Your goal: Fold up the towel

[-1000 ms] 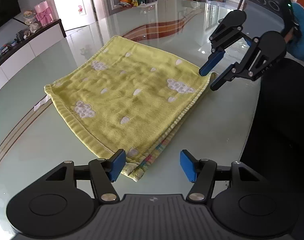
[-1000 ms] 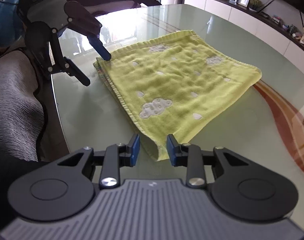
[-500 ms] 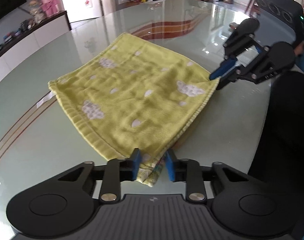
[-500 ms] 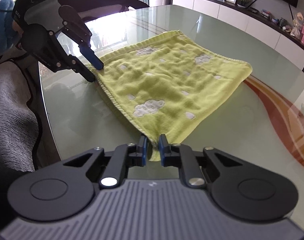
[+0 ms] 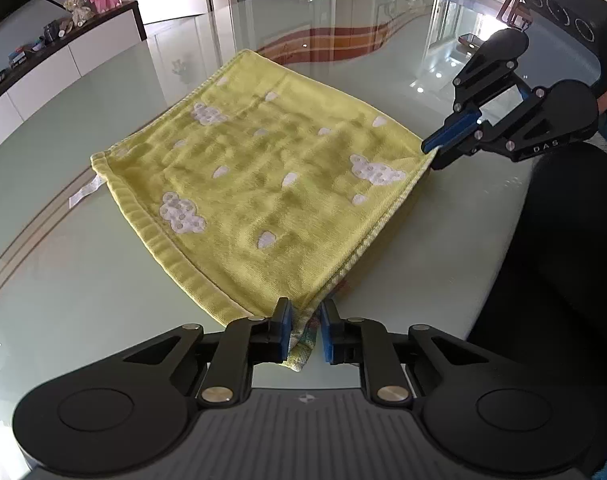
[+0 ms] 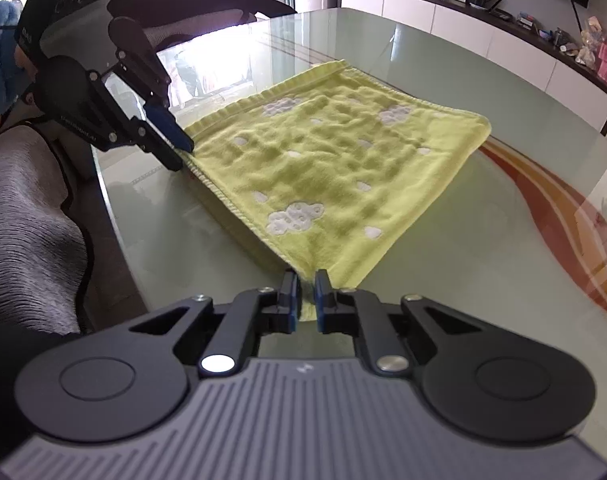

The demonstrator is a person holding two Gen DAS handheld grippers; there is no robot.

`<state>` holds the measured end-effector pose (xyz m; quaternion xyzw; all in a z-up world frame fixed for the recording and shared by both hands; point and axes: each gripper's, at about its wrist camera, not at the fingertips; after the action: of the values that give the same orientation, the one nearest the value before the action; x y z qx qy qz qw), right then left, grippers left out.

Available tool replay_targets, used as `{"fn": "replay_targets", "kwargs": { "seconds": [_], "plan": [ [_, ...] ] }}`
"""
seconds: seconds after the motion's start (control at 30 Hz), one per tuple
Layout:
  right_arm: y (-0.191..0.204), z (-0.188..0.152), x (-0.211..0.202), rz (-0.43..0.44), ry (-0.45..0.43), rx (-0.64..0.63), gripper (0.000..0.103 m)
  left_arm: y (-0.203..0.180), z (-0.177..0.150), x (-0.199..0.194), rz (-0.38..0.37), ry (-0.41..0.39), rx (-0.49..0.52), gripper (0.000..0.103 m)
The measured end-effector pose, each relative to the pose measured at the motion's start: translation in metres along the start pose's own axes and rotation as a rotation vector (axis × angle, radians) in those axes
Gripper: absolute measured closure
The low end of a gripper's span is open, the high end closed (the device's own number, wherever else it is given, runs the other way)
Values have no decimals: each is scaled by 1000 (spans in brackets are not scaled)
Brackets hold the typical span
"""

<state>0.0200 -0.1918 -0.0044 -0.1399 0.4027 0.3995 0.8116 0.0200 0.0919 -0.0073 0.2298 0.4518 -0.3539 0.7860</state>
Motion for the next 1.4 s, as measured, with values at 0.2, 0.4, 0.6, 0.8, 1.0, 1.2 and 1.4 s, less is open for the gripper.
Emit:
{"fn": "replay_targets", "kwargs": {
  "seconds": [0.2, 0.4, 0.6, 0.8, 1.0, 1.2, 1.4],
  "plan": [
    [-1, -12, -21, 11, -15, 12, 94, -28, -1, -3, -3, 10, 6, 86],
    [-2, -19, -37, 37, -30, 29, 94, -51, -5, -9, 12, 3, -20, 87],
    [4, -26, -49, 34, -54, 32, 94, -63, -11, -11, 55, -4, -63, 87],
    [5, -23, -54, 13, -100, 75, 95, -58, -20, -20, 142, -30, -138, 88],
    [4, -19, -56, -6, -134, 108, 95, -47, -21, -28, 197, -60, -200, 88],
    [3, -13, -49, -9, -127, 121, 95, -46, -14, -43, 161, -102, -210, 87],
    [6, -16, -43, -12, -79, 89, 94, -65, -13, -30, 108, -77, -81, 74]
  ]
}}
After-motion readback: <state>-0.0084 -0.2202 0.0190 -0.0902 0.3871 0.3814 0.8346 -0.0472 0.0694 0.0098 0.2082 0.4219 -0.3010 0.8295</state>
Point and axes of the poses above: each gripper's, at about its wrist camera, not at the fingertips, and x roughly the way its jaws point, y to its left, z to its top, and after that the axes turned 5 degrees about x, right-handed
